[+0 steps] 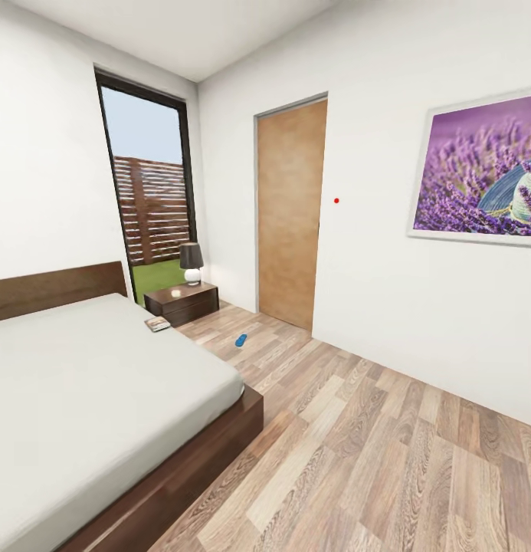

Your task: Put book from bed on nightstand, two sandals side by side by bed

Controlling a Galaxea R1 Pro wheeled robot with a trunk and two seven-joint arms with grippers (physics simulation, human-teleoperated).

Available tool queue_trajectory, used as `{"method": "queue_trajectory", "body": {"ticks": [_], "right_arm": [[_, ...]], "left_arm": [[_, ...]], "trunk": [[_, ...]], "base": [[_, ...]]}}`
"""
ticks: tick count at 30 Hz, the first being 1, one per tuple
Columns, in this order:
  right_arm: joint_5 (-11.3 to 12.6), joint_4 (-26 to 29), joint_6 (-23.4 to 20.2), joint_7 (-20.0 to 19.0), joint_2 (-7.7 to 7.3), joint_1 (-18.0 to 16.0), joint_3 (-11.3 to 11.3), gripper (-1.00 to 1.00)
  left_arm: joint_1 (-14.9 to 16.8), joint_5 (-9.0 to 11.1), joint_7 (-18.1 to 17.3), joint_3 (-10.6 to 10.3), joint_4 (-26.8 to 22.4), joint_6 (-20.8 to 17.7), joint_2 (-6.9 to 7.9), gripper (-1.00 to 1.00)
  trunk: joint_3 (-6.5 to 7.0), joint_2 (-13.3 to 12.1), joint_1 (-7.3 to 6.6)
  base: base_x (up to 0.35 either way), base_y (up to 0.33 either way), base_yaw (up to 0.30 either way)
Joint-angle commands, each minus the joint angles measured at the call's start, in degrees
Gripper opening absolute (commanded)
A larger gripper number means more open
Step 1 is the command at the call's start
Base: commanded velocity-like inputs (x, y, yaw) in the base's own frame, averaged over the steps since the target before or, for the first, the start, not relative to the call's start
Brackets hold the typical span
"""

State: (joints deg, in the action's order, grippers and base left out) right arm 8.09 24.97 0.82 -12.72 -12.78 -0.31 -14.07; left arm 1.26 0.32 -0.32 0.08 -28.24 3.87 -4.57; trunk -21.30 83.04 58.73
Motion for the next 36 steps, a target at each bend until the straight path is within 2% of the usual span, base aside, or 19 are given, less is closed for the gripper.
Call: {"method": "queue_trajectory", "body": {"ticks": [1, 12, 16, 22, 36], "right_arm": [[0.46, 0.43, 0.1, -0.41, 0.02, -0.03, -0.2, 1.0], [0.54, 1.36, -0.05, -0.61, 0.12, 0.04, 0.04, 1.0], [0.44, -0.88, -0.04, -0.34, 0.14, -0.01, 0.08, 1.0], [0.33, -8.68, 0.57, -0.16, 0.13, 0.03, -0.14, 1.0], [0.55, -9.33, 0.68, -0.19, 0.04, 0.03, -0.34, 1.0]], "left_arm": [[0.02, 0.03, -0.03, 0.01, 0.03, 0.18, 0.0, 1.0], [0.0, 0.03, -0.03, 0.09, 0.03, 0.25, 0.05, 1.0], [0.01, 0.03, -0.03, 0.09, 0.03, 0.26, 0.04, 1.0], [0.02, 0.03, -0.03, 0.09, 0.03, 0.28, 0.07, 1.0], [0.0, 0.03, -0.03, 0.07, 0.03, 2.87, 0.0, 1.0]], "trunk": [[-0.06, 0.03, 0.0], [-0.06, 0.03, 0.0], [-0.06, 0.03, 0.0], [-0.06, 0.03, 0.0], [-0.06, 0.03, 0.0]], "base": [[0.0, 0.0, 0.0], [0.0, 0.0, -0.02], [0.0, 0.0, -0.168], [0.0, 0.0, -0.187], [0.0, 0.0, -0.143]]}}
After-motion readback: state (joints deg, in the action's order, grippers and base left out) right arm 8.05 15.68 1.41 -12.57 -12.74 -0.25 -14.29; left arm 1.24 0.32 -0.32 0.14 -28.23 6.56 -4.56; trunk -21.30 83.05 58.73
